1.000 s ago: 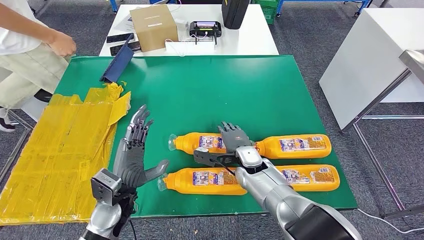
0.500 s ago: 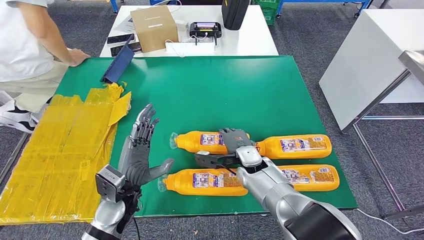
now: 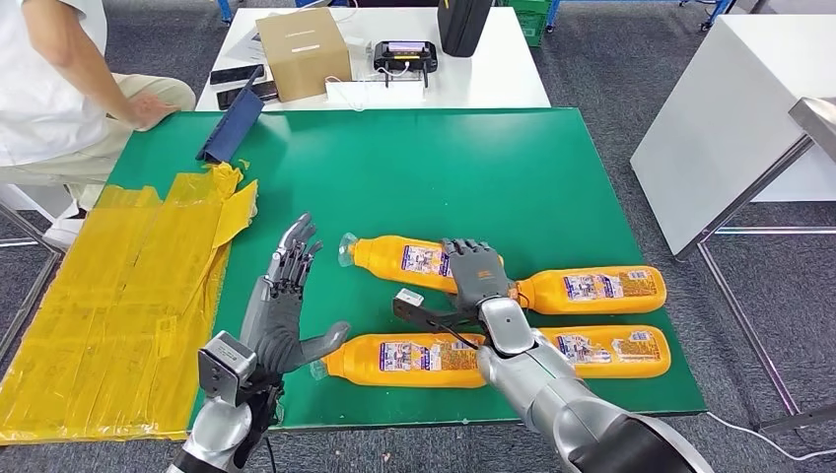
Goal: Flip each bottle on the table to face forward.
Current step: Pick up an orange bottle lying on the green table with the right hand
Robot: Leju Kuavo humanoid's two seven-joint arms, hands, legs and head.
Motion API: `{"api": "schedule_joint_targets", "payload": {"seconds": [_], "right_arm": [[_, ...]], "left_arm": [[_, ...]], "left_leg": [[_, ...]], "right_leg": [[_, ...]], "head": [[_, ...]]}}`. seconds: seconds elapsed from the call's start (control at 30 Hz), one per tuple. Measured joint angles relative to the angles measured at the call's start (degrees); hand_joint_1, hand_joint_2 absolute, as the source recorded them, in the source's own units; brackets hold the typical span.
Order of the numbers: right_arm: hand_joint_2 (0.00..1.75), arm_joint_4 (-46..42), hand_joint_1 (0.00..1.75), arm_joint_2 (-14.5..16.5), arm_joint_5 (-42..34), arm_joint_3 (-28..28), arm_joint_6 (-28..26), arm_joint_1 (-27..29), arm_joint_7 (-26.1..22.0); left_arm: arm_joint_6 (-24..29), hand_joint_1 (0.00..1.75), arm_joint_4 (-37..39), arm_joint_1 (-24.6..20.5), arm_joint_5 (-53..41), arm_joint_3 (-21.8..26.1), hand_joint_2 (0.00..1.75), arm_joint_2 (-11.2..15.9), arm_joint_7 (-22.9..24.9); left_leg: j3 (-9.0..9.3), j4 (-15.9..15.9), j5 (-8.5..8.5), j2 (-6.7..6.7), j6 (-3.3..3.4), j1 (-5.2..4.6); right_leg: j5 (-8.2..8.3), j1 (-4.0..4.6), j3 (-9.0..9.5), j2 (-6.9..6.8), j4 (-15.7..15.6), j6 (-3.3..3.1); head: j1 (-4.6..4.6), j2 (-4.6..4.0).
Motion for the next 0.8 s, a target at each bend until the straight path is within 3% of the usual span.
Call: {"api": "schedule_joint_targets", "payload": {"seconds": [0.17, 0.23, 0.37, 0.5, 0.8], "right_arm": [[1.75, -15.53, 1.75, 1.62, -6.77, -10.33, -4.17, 8.52, -17.51], [1.75, -22.1, 1.75, 2.87, -11.0, -14.42, -4.39, 11.82, -21.72], [1.75, -32.43, 1.75, 3.62, -21.82, -18.6, -3.88, 16.31, -25.53], [1.75, -40.94, 1.75, 3.33, -32.8, -18.74, 0.64, 20.36, -26.92], [1.75, -47.21, 1.75, 3.08, -39.28, -16.69, 6.19, 23.56, -26.64]], "left_arm": [[1.08, 0.0, -0.02, 0.52, -2.71, -0.26, 1.75, 0.1, 0.78], [1.48, 0.0, -0.02, 0.75, -3.3, -0.34, 1.75, 0.16, 0.83], [2.08, 0.0, -0.02, 1.19, -3.69, -0.39, 1.75, 0.34, 0.91], [2.59, 0.0, -0.02, 1.61, -3.91, -0.39, 1.75, 0.53, 0.98], [2.69, 0.0, -0.02, 1.99, -4.04, -0.37, 1.75, 0.79, 1.4]], "left_leg": [[-0.1, -0.01, -0.02, -0.02, -0.02, 0.04], [-0.15, -0.01, -0.02, -0.05, -0.02, 0.04], [-0.18, -0.02, -0.02, -0.11, -0.02, 0.02], [-0.17, -0.01, -0.02, -0.06, -0.01, -0.04], [-0.17, -0.02, -0.02, -0.04, -0.02, 0.0]], "right_leg": [[-0.04, 0.05, -0.09, -0.01, 0.02, -0.02], [-0.06, 0.05, -0.15, -0.03, 0.02, -0.04], [-0.07, 0.01, -0.17, -0.04, 0.02, -0.05], [-0.03, -0.04, -0.18, -0.03, 0.01, -0.03], [-0.04, 0.0, -0.21, -0.03, 0.03, -0.03]], "head": [[-0.01, 0.0], [-0.02, 0.0], [0.02, 0.0], [0.01, 0.0], [0.0, 0.0]]}}
